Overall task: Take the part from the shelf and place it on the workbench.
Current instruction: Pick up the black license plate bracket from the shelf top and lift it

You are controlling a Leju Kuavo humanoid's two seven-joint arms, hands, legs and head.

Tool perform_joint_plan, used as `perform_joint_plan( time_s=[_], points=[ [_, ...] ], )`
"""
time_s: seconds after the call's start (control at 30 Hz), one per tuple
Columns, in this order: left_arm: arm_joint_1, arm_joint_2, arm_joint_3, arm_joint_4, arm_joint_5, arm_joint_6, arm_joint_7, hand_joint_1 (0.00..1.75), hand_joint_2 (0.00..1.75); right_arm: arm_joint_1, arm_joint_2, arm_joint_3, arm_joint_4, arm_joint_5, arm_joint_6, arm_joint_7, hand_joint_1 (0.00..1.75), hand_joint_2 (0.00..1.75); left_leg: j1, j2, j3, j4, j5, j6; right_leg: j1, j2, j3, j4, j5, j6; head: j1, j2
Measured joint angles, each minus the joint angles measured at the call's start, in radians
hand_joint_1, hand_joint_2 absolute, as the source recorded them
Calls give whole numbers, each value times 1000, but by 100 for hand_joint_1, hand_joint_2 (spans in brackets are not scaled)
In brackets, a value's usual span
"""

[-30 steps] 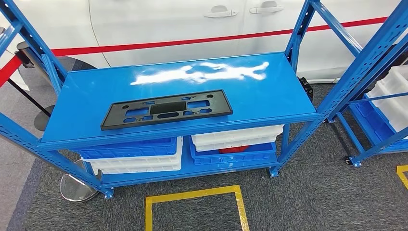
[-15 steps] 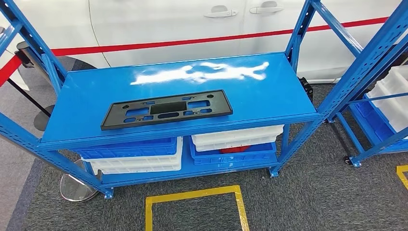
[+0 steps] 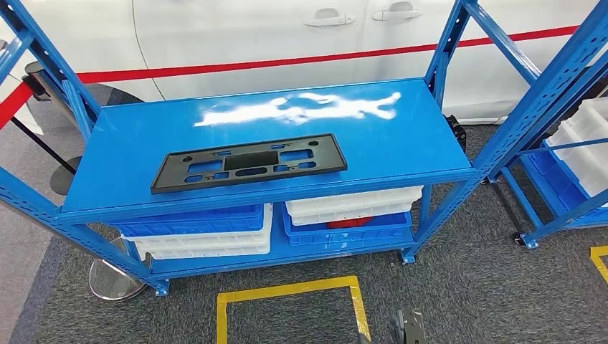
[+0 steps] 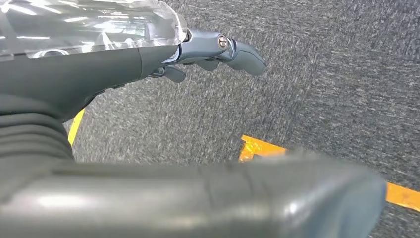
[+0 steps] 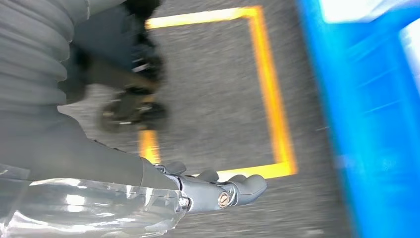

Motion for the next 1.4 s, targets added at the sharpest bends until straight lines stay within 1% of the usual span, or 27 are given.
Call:
perform_joint_plan(
  time_s=[0.23, 0.47, 0.67, 0.77, 0.83, 0.87, 0.9, 0.93, 0.97, 1.0, 1.03, 1.07, 1.1, 1.13, 1.17, 1.2, 1.23, 1.27, 1.33, 1.37, 1.4],
  points=[
    [-12, -15, 83, 9, -30, 2, -43, 0, 0, -4, -4, -7, -239, 97, -11, -60, 0, 175, 0, 0, 0, 0, 0, 0, 0, 0, 0, 0, 0, 0, 0, 0],
    [-28, -30, 172, 19, -51, 10, -84, 0, 0, -31, -15, 2, -479, 199, -12, -115, 0, 175, 0, 0, 0, 2, 0, 0, 0, 0, 0, 0, 1, 1, 0, 0],
    [-44, -42, 256, 29, -62, 20, -116, 0, 0, -74, -27, 50, -669, 286, -10, -158, 0, 175, -5, -1, -4, 8, -1, 4, -5, 0, 0, -3, 4, 7, 0, 0],
    [-52, -47, 300, 34, -64, 23, -132, 0, 0, -102, -31, 83, -759, 324, -5, -175, 0, 175, -8, -1, -8, 10, -1, 11, -8, 0, 0, -6, 7, 16, 0, 0],
    [-60, -53, 332, 37, -62, 24, -143, 0, 0, -126, -36, 109, -817, 345, 4, -182, 0, 175, -4, 0, -2, -3, 8, 23, -7, 0, 2, -9, 7, 24, 1, 0],
    [-64, -58, 347, 39, -60, 25, -149, 0, 0, -139, -38, 123, -846, 355, 11, -184, 0, 175, -1, 1, 3, -14, 15, 29, -5, -1, -3, 3, -2, 26, 1, 0],
    [-68, -62, 361, 41, -57, 27, -155, 0, 0, -152, -41, 136, -872, 364, 19, -186, 0, 175, 2, 2, 7, -24, 21, 34, -3, -1, -17, 34, -22, 27, 2, 0],
    [-72, -66, 373, 43, -56, 29, -160, 0, 0, -163, -46, 151, -896, 376, 25, -186, 0, 175, 3, 4, 9, -29, 25, 38, -2, -2, -44, 88, -51, 26, 2, 0],
    [-74, -69, 381, 46, -58, 32, -164, 0, 0, -168, -52, 164, -918, 391, 28, -184, 0, 175, 2, 4, 9, -30, 26, 40, 0, -2, -78, 155, -82, 25, 2, 0],
    [-76, -72, 386, 49, -62, 34, -167, 0, 0, -169, -58, 175, -936, 410, 28, -180, 0, 175, 1, 4, 8, -29, 26, 41, 1, -2, -110, 217, -103, 24, 2, 0],
    [-77, -75, 389, 51, -66, 35, -169, 0, 0, -166, -65, 184, -951, 434, 25, -175, 0, 175, 0, 3, 8, -28, 24, 42, 1, -2, -132, 255, -107, 23, 2, 0],
    [-78, -76, 391, 53, -72, 37, -169, 0, 0, -164, -71, 192, -962, 462, 18, -170, 0, 175, 0, 1, 10, -27, 22, 41, 1, -2, -137, 256, -91, 22, 2, 0],
    [-79, -78, 393, 55, -77, 39, -170, 0, 0, -162, -76, 200, -972, 494, 8, -164, 0, 175, 0, 0, 12, -25, 20, 40, 1, -2, -122, 215, -57, 19, 3, 0],
    [-81, -80, 396, 57, -82, 40, -170, 0, 0, -163, -81, 208, -981, 528, -2, -158, 0, 175, 0, -1, 16, -23, 16, 37, 2, -3, -92, 145, -15, 14, 3, 0],
    [-84, -82, 398, 59, -87, 42, -170, 0, 0, -164, -85, 217, -989, 565, -14, -152, 0, 175, -2, -1, 17, -20, 11, 33, 5, -3, -62, 78, 14, 10, 3, 0],
    [-87, -84, 399, 60, -91, 44, -170, 0, 0, -164, -88, 227, -996, 602, -26, -146, 0, 175, -3, -2, 18, -17, 7, 28, 7, -4, -39, 25, 34, 5, 2, 0],
    [-90, -86, 400, 62, -96, 47, -170, 0, 0, -165, -90, 237, -1004, 638, -38, -140, 0, 175, -4, -2, 17, -15, 4, 23, 9, -4, -28, -2, 39, 2, 2, 0],
    [-94, -88, 401, 63, -100, 49, -170, 0, 0, -165, -93, 247, -1010, 674, -51, -134, 0, 175, -4, -1, 15, -14, 2, 18, 12, -3, -27, -8, 34, 0, 1, 0],
    [-99, -90, 401, 66, -109, 54, -171, 0, 0, -166, -97, 266, -1024, 744, -76, -120, 0, 175, -2, -1, 15, -12, -2, 8, 9, -2, -27, -14, 37, -7, 2, 0],
    [-102, -91, 401, 67, -114, 56, -171, 0, 0, -167, -99, 276, -1030, 780, -88, -114, 0, 175, -1, -1, 10, 1, -12, 1, 6, -3, -25, -18, 37, -12, 0, 0],
    [-104, -92, 401, 68, -118, 57, -171, 0, 0, -170, -100, 286, -1034, 815, -100, -106, 0, 175, 0, -2, -3, 31, -31, -5, 3, -4, -22, -22, 38, -16, -2, 0]
  ],
)
